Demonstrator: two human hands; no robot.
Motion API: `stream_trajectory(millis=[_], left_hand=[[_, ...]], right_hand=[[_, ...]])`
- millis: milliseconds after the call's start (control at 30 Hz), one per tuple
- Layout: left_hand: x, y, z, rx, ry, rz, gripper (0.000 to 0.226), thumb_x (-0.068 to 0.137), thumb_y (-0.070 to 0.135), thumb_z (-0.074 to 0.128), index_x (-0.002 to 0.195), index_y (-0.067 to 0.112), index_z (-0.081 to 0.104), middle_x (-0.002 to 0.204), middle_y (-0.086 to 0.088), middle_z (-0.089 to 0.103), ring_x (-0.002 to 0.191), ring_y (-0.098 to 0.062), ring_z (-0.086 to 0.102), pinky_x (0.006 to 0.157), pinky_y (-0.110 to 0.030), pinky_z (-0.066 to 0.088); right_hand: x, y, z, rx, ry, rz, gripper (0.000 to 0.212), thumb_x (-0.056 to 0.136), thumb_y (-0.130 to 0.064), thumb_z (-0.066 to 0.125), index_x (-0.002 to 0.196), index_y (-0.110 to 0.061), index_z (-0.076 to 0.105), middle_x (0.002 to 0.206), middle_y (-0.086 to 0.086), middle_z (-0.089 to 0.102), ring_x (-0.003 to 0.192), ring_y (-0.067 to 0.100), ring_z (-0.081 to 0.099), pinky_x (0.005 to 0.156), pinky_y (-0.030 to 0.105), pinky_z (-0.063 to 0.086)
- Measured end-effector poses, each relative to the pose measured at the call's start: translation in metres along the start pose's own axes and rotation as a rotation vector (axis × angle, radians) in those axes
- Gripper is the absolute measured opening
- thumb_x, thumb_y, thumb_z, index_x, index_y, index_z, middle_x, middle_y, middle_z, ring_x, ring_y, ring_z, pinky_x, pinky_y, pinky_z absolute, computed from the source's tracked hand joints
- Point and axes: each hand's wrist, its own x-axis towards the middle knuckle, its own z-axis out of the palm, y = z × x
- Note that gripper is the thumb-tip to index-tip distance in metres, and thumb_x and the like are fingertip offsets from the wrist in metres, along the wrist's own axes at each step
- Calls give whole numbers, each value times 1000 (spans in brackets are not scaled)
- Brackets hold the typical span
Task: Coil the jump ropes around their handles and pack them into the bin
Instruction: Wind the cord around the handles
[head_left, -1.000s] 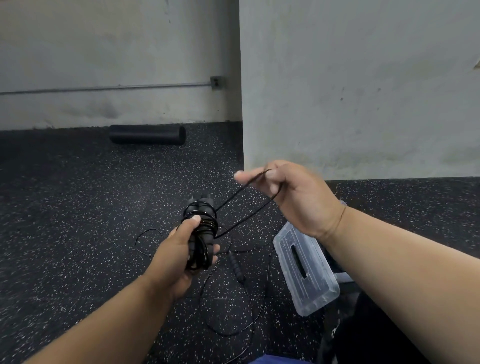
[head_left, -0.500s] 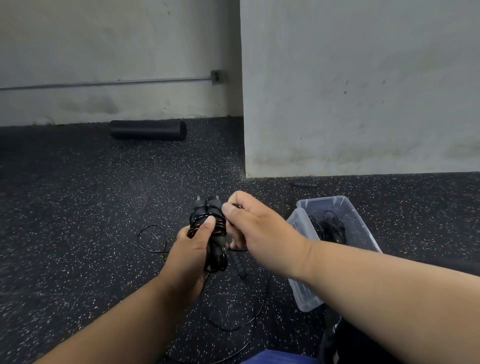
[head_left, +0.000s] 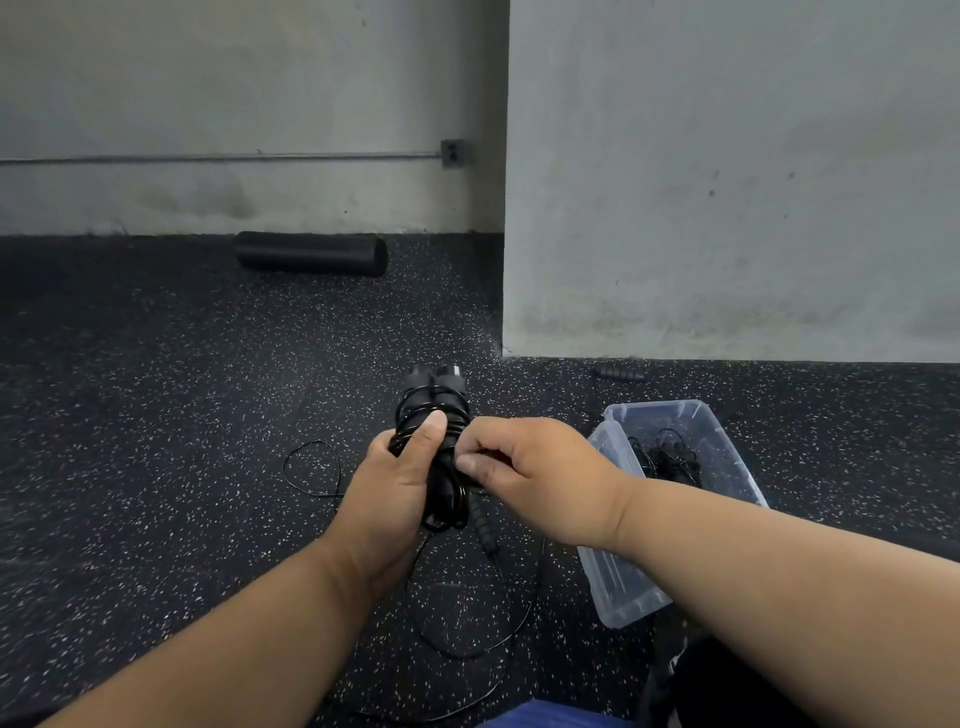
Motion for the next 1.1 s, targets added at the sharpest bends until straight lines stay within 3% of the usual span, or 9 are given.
stream_trajectory(millis=[100, 200, 333, 467, 633, 833, 933, 1033, 1100], left_hand=[[-1, -3, -1, -24, 29, 5, 59, 91, 51, 74, 124, 4, 63, 119, -31, 71, 102, -38, 72, 88, -52, 56], [-3, -5, 0, -41, 31, 8, 76, 85, 57, 79, 134, 4, 57, 122, -27, 71, 109, -39, 73, 83, -51, 61], [-4, -5, 0, -115, 48, 25, 75, 87, 54, 80, 134, 2, 55, 123, -29, 70, 103, -39, 73, 81, -50, 61], [-6, -2, 1, -130, 53, 55, 71, 88, 53, 79, 133, 2, 57, 119, -25, 73, 103, -36, 74, 80, -47, 59], [-7, -3, 4, -136, 61, 79, 60, 97, 46, 67, 134, 2, 53, 104, -19, 76, 82, -26, 77, 58, -33, 59], [-6, -4, 3, -133, 99, 93, 82, 78, 58, 74, 137, 5, 50, 116, -20, 76, 105, -36, 76, 77, -42, 61], [-4, -4, 3, -162, 119, 102, 82, 79, 55, 74, 137, 2, 49, 116, -23, 74, 106, -37, 75, 84, -46, 61], [-3, -4, 2, -200, 112, 89, 78, 83, 52, 74, 137, 1, 50, 119, -26, 73, 106, -37, 75, 84, -45, 62], [-2, -4, 1, -196, 103, 87, 76, 87, 51, 74, 138, 1, 50, 122, -27, 72, 108, -37, 75, 83, -42, 62]], right_hand=[[1, -2, 4, 1, 43, -11, 10, 106, -34, 54, 96, -35, 55, 74, -11, 60, 72, 8, 56, 68, 30, 46], [0, -7, 11, -10, 57, -18, 10, 109, -41, 43, 103, -34, 40, 74, -8, 58, 69, 15, 56, 69, 39, 46], [0, -14, 18, -11, 106, -18, 10, 110, -39, 40, 106, -31, 36, 78, -6, 58, 71, 22, 58, 70, 44, 48], [1, -13, 19, 29, 211, -26, 11, 108, -35, 50, 101, -31, 42, 78, -13, 54, 71, 15, 54, 68, 39, 44], [0, -18, 25, 127, 270, 16, 16, 107, -34, 51, 101, -30, 37, 77, -9, 51, 70, 10, 51, 64, 35, 38], [-1, -24, 33, 153, 298, -29, 26, 107, -48, 39, 89, -30, 43, 81, -11, 51, 75, 12, 51, 66, 36, 45], [-1, -24, 35, 152, 321, -55, 17, 93, -45, 55, 92, -30, 47, 88, -12, 51, 76, 11, 53, 66, 29, 46], [1, -22, 37, 93, 333, -86, 28, 81, -28, 72, 98, -25, 50, 94, -12, 48, 74, 10, 50, 64, 16, 40], [1, -20, 38, 61, 326, -102, 36, 81, -23, 75, 103, -25, 47, 94, -14, 45, 72, 7, 47, 63, 14, 37]])
